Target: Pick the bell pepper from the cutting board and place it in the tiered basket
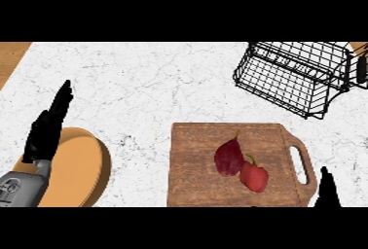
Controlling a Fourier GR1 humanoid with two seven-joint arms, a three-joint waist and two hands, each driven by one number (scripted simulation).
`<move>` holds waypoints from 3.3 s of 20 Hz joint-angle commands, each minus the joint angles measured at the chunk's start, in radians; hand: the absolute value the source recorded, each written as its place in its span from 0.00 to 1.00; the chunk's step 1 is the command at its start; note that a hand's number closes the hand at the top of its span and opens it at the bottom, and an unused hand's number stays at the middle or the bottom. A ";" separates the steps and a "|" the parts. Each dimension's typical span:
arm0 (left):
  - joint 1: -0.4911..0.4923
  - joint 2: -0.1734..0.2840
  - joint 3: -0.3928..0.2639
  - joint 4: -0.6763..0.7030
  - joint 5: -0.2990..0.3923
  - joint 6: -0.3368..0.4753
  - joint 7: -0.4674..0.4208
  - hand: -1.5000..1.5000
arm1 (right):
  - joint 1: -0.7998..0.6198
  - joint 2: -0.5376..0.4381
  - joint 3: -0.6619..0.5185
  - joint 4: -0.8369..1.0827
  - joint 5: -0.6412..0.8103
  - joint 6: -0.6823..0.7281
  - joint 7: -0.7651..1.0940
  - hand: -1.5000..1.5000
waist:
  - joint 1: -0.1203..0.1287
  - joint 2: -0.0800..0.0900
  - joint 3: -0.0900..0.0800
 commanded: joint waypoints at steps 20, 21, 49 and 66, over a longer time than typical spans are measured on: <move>-0.031 -0.029 0.015 -0.006 -0.022 -0.014 0.056 0.50 | -0.166 0.002 -0.044 0.196 -0.138 -0.056 0.238 0.00 | -0.006 0.000 0.001; -0.006 -0.035 0.010 -0.006 -0.042 0.004 0.030 0.50 | -0.194 0.002 -0.057 0.227 -0.142 -0.067 0.238 0.00 | -0.001 -0.001 0.001; -0.008 -0.042 0.054 -0.008 -0.045 -0.077 0.024 0.50 | -0.499 0.001 0.008 0.401 -0.116 -0.210 0.237 1.00 | 0.006 -0.005 0.001; -0.035 -0.085 0.009 -0.004 -0.081 -0.076 0.022 0.50 | -1.510 0.002 -0.176 1.112 0.098 -0.144 0.108 1.00 | 0.080 0.003 0.000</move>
